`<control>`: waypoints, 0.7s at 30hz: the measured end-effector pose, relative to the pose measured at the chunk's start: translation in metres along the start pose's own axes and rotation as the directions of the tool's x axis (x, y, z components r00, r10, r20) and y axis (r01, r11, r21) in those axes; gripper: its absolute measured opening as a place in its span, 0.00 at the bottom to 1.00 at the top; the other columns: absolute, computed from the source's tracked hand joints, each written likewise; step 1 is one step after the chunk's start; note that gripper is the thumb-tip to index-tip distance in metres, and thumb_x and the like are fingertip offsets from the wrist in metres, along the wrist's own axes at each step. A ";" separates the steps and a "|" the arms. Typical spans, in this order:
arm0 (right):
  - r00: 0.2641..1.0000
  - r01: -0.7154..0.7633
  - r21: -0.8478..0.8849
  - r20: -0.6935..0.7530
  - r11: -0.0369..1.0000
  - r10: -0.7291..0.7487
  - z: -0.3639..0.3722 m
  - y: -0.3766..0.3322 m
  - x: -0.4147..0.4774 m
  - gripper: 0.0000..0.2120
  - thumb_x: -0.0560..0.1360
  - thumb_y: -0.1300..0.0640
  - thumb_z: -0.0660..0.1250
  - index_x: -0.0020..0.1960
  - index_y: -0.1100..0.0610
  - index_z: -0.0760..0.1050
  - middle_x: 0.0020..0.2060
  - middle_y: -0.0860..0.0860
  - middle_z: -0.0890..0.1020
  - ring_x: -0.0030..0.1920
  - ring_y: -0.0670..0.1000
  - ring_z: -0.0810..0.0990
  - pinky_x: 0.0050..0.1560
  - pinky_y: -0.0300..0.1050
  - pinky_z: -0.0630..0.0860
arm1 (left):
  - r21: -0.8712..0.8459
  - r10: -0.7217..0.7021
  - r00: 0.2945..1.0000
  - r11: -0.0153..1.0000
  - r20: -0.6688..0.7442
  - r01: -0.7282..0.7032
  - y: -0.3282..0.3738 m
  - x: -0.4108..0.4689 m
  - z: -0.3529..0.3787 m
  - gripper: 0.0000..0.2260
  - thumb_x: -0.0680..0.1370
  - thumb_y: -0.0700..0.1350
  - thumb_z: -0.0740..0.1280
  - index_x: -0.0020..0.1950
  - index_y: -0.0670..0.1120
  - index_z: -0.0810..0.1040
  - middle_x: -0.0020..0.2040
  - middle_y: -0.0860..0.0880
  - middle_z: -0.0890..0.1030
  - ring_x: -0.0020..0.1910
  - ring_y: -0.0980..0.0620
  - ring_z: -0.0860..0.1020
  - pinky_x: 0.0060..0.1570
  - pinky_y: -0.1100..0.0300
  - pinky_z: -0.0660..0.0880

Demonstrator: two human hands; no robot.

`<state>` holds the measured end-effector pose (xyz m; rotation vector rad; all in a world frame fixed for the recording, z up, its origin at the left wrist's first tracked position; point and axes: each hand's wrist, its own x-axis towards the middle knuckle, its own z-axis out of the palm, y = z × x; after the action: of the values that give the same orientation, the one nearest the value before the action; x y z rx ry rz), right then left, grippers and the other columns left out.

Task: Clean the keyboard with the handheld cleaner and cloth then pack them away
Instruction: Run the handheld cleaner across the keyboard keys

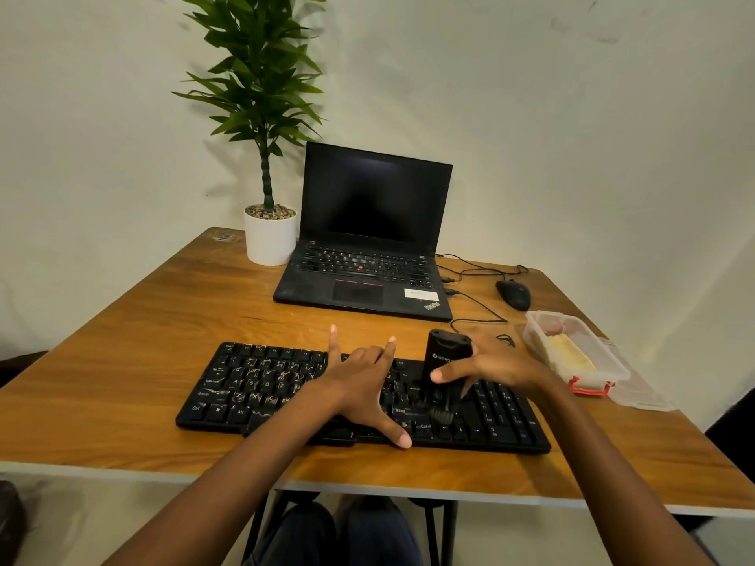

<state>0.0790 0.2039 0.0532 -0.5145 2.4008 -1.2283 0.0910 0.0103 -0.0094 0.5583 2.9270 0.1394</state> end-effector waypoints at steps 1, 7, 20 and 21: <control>1.000 0.003 -0.026 -0.016 1.000 -0.003 0.000 0.000 0.000 0.10 0.71 0.60 0.71 0.47 0.51 0.72 0.43 0.48 0.80 0.40 0.44 0.81 0.35 0.32 0.76 | -0.001 0.003 1.000 1.000 0.000 -0.003 0.000 0.000 0.000 0.60 0.62 0.73 0.66 0.74 0.45 0.31 0.77 0.47 0.51 0.76 0.47 0.48 0.58 0.30 0.24; 0.998 0.018 -0.072 0.055 0.997 -0.014 0.003 -0.003 0.004 0.09 0.70 0.61 0.71 0.47 0.54 0.73 0.42 0.47 0.80 0.39 0.42 0.81 0.35 0.31 0.75 | 0.000 0.006 1.000 1.000 0.001 -0.006 0.000 0.000 0.000 0.60 0.62 0.73 0.66 0.74 0.45 0.31 0.77 0.47 0.51 0.76 0.47 0.48 0.58 0.30 0.25; 0.995 0.014 -0.103 0.104 0.995 -0.004 -0.002 -0.007 0.009 0.10 0.69 0.60 0.72 0.47 0.53 0.74 0.43 0.47 0.81 0.44 0.44 0.80 0.38 0.32 0.76 | -0.004 0.010 1.000 1.000 0.000 -0.010 -0.002 0.001 0.002 0.61 0.61 0.74 0.65 0.74 0.45 0.31 0.77 0.48 0.52 0.76 0.47 0.49 0.60 0.29 0.28; 0.992 -0.008 -0.088 0.123 0.996 0.019 -0.003 -0.009 0.008 0.10 0.70 0.61 0.71 0.47 0.52 0.74 0.43 0.47 0.81 0.44 0.44 0.80 0.38 0.33 0.76 | -0.005 0.010 1.000 1.000 -0.002 -0.010 -0.002 0.001 0.002 0.61 0.61 0.74 0.65 0.74 0.44 0.32 0.77 0.48 0.52 0.76 0.47 0.49 0.60 0.29 0.28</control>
<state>0.0716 0.1971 0.0604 -0.5826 2.3565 -1.0573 0.0901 0.0091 -0.0120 0.5718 2.9258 0.1486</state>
